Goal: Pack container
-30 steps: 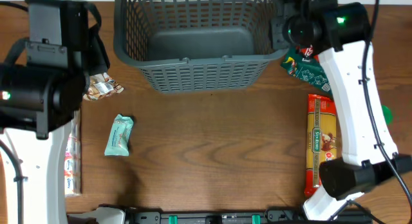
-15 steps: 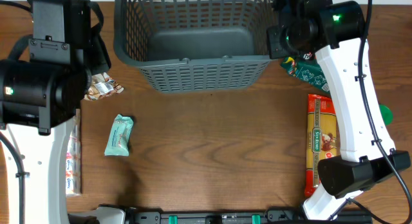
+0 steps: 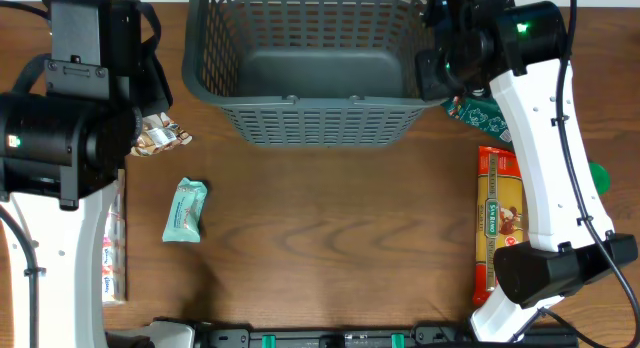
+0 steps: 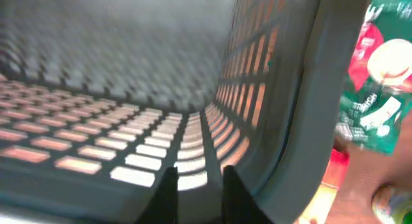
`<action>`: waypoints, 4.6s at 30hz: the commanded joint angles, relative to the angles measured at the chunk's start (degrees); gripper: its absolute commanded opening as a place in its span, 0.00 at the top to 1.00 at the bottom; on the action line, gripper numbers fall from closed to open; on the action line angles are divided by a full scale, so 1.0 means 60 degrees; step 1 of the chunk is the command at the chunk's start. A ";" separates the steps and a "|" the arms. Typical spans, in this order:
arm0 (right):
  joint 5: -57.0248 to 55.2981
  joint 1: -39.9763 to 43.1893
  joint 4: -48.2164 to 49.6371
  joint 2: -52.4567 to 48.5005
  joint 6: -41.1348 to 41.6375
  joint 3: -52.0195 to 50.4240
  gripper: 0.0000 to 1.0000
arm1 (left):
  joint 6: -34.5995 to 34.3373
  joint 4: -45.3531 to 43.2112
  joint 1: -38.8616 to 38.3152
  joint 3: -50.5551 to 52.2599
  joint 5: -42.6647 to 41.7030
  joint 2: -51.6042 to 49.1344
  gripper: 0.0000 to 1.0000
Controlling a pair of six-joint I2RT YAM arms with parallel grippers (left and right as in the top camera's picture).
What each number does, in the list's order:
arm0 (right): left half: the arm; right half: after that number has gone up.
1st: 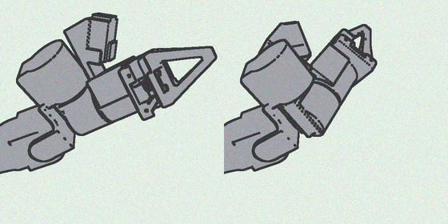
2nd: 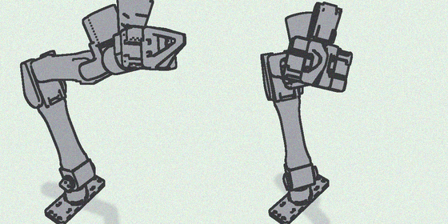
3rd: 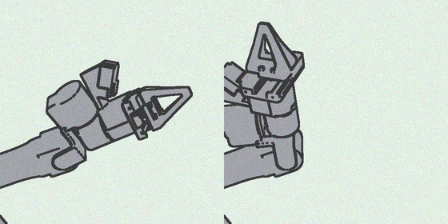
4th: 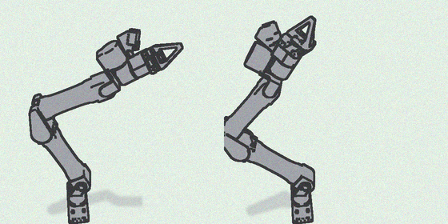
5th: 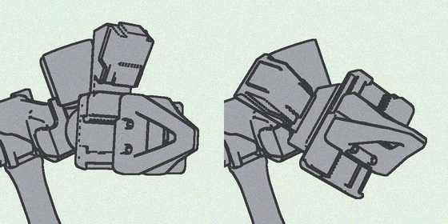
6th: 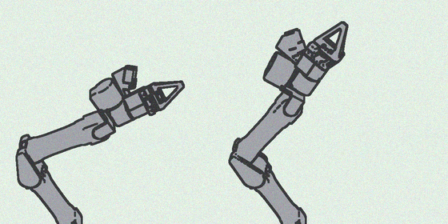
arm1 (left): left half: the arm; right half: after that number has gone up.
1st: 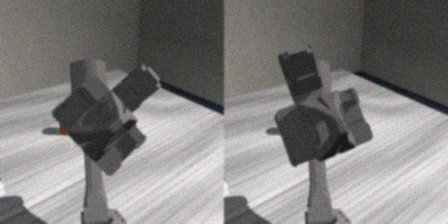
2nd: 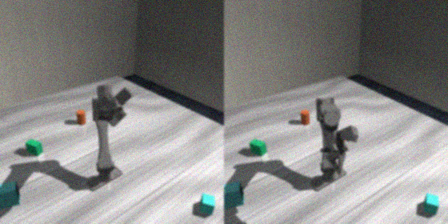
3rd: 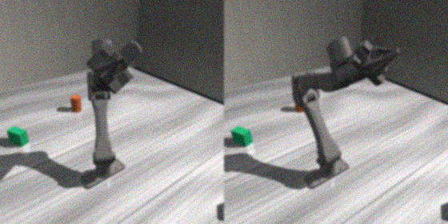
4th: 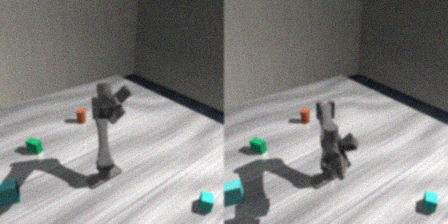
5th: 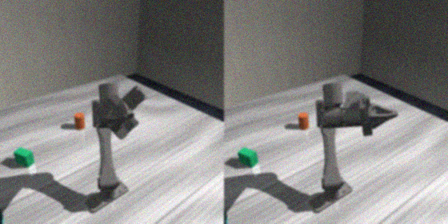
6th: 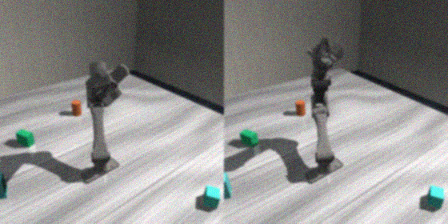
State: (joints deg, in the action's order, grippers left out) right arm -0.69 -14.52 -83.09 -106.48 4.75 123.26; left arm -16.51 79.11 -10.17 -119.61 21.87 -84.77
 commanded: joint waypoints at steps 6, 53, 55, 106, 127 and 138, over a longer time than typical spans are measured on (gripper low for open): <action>-0.0164 0.0117 0.1508 -0.0040 -0.0780 0.1071 0.05 | 0.0168 -0.0149 0.0208 -0.0015 0.0189 -0.0051 0.25; 0.5198 0.7206 0.1351 -0.6313 -0.2601 0.1184 0.01 | 0.1960 0.0033 0.3402 -0.0015 -0.2076 -0.0058 0.20; 0.5206 0.7198 0.1545 -0.6572 -0.2619 0.1184 0.01 | 0.1963 0.0055 0.3264 -0.0015 -0.2076 -0.0058 0.20; 0.2827 0.4226 0.2900 0.1311 -0.2040 0.1406 0.99 | 0.2014 0.0601 0.2575 -0.0015 -0.2073 -0.0047 0.19; 0.3049 -0.0623 0.4102 -0.1297 -0.6808 0.1402 0.99 | 0.2076 0.0663 0.2575 -0.0015 -0.2069 -0.0047 0.19; 0.3118 -0.0747 0.3657 -0.3184 -0.6532 0.1402 0.91 | 0.2073 0.0663 0.2575 -0.0015 -0.2073 -0.0047 0.19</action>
State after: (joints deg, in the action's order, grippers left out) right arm 14.41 -18.52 -62.11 -128.86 -35.14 129.43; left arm -4.45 82.78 5.43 -119.61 9.37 -84.86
